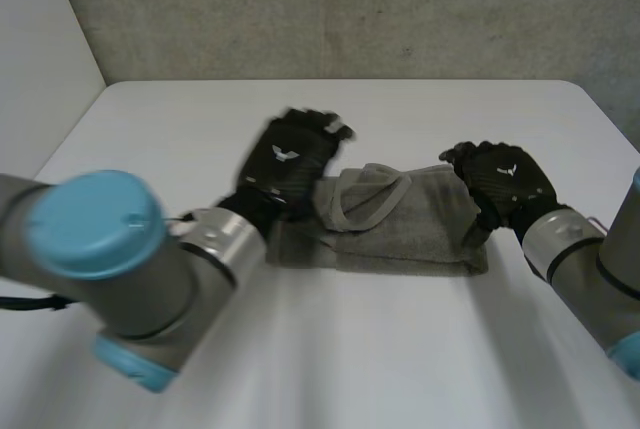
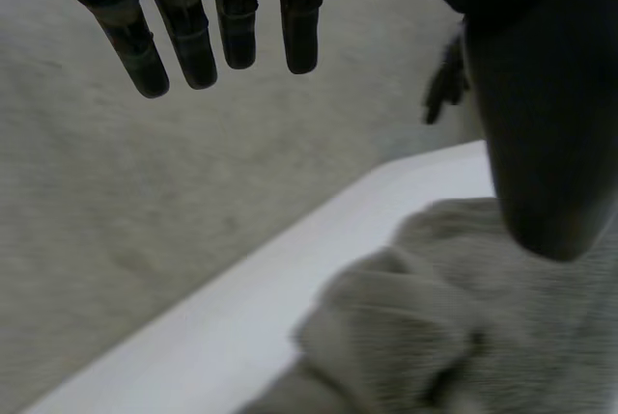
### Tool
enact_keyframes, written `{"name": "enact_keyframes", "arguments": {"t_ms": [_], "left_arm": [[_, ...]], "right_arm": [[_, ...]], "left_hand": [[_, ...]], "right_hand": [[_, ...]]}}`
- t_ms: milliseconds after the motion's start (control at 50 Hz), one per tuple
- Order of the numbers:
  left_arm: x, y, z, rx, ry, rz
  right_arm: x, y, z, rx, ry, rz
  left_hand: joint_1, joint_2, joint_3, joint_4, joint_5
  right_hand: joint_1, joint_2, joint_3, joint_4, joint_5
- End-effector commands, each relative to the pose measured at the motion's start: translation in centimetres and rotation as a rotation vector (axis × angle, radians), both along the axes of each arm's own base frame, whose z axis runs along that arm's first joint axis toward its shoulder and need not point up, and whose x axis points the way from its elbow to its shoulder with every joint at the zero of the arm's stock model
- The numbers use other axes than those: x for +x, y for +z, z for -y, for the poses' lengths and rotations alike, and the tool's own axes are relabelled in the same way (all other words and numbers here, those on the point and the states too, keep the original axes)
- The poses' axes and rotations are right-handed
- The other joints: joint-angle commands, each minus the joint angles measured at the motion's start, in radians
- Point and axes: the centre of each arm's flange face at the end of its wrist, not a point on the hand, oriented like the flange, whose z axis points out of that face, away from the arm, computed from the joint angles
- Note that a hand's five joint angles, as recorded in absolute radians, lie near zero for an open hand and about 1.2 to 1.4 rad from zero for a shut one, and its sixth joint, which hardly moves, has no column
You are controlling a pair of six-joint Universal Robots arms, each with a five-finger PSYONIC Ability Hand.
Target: Fold the towel.
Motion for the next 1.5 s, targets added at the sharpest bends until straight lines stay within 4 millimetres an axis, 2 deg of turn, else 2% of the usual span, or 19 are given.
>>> {"name": "enact_keyframes", "arguments": {"t_ms": [20,180,300,340,400,580,720,900,1060,1100,1120,1160,1180,1220,1240,1280,1460,1500], "left_arm": [[-3.7,-3.9,0.7,0.061,-0.056,0.051],[-5.5,-5.7,2.9,0.050,-0.034,0.043],[-6.0,-5.7,4.3,0.027,0.023,0.025],[-6.3,-5.8,4.9,0.019,0.041,0.018],[-6.3,-6.0,5.1,0.019,0.046,0.018],[-5.9,-6.8,4.7,0.032,0.049,0.084],[-4.7,-7.7,4.2,0.079,0.060,0.173],[-3.9,-7.1,3.6,0.084,0.064,0.180],[-3.4,-7.2,4.7,0.079,0.101,0.178],[-3.2,-7.0,5.4,0.070,0.144,0.172],[-3.2,-7.0,5.4,0.070,0.144,0.172],[-2.9,-7.3,5.9,0.068,0.176,0.174],[-2.9,-7.3,5.9,0.068,0.176,0.174],[-2.8,-7.5,6.4,0.063,0.194,0.167],[-2.8,-7.5,6.4,0.063,0.194,0.167],[-2.6,-7.6,6.6,0.067,0.202,0.166],[-1.8,-7.7,6.2,0.091,0.213,0.186],[-1.2,-7.1,5.7,0.096,0.220,0.187]], "right_arm": [[0.0,-1.8,-0.1,0.026,0.005,0.007],[0.3,-4.0,-0.2,0.081,0.014,-0.014],[0.3,-5.1,-0.3,0.111,0.018,-0.033],[0.3,-5.2,-0.3,0.114,0.017,-0.034],[0.3,-5.2,-0.3,0.114,0.016,-0.035],[0.2,-5.2,-0.2,0.114,0.010,-0.036],[0.2,-5.1,0.0,0.109,0.005,-0.036],[0.2,-5.3,0.0,0.111,0.006,-0.039],[0.3,-5.4,0.0,0.114,0.007,-0.040],[0.3,-5.4,0.0,0.114,0.007,-0.040],[0.3,-5.4,0.0,0.114,0.007,-0.040],[0.3,-5.4,0.0,0.112,0.007,-0.040],[0.3,-5.4,0.0,0.114,0.007,-0.040],[0.3,-5.4,0.0,0.111,0.008,-0.041],[0.3,-5.4,0.0,0.111,0.008,-0.041],[0.3,-5.4,0.0,0.111,0.008,-0.041],[0.2,-5.5,0.0,0.108,0.011,-0.057],[0.2,-5.5,0.0,0.106,0.012,-0.060]], "left_hand": [[-0.037,-0.031,-0.038,-0.045,-0.010],[-0.025,-0.019,-0.026,-0.033,0.001],[-0.007,-0.001,-0.008,-0.015,0.019],[0.127,0.133,0.126,0.119,0.153],[0.222,0.228,0.220,0.213,0.248],[0.245,0.251,0.244,0.237,0.271],[0.231,0.237,0.230,0.222,0.257],[0.222,0.228,0.221,0.214,0.248],[0.257,0.263,0.256,0.249,0.283],[0.487,0.494,0.486,0.479,0.514],[0.489,0.495,0.488,0.481,0.515],[0.723,0.729,0.722,0.715,0.749],[0.724,0.730,0.723,0.716,0.750],[0.911,0.917,0.910,0.903,0.937],[0.912,0.918,0.911,0.904,0.938],[1.142,1.149,1.141,1.134,1.169],[1.143,1.149,1.142,1.135,1.169],[1.143,1.149,1.142,1.135,1.169]], "right_hand": [[-0.051,-0.062,-0.065,-0.081,-0.056],[-0.051,-0.062,-0.065,-0.081,-0.056],[-0.051,-0.062,-0.065,-0.081,-0.056],[-0.051,-0.062,-0.065,-0.081,-0.056],[-0.051,-0.062,-0.065,-0.081,-0.056],[-0.051,-0.062,-0.065,-0.081,-0.056],[-0.051,-0.062,-0.065,-0.081,-0.056],[-0.051,-0.062,-0.065,-0.081,-0.056],[-0.051,-0.062,-0.065,-0.081,-0.056],[-0.051,-0.062,-0.065,-0.081,-0.056],[-0.051,-0.062,-0.065,-0.081,-0.056],[-0.051,-0.062,-0.065,-0.081,-0.056],[-0.051,-0.062,-0.065,-0.081,-0.056],[-0.051,-0.062,-0.065,-0.081,-0.056],[-0.051,-0.062,-0.065,-0.081,-0.056],[-0.051,-0.062,-0.065,-0.081,-0.056],[-0.051,-0.062,-0.065,-0.081,-0.056],[-0.051,-0.062,-0.065,-0.081,-0.056]]}}
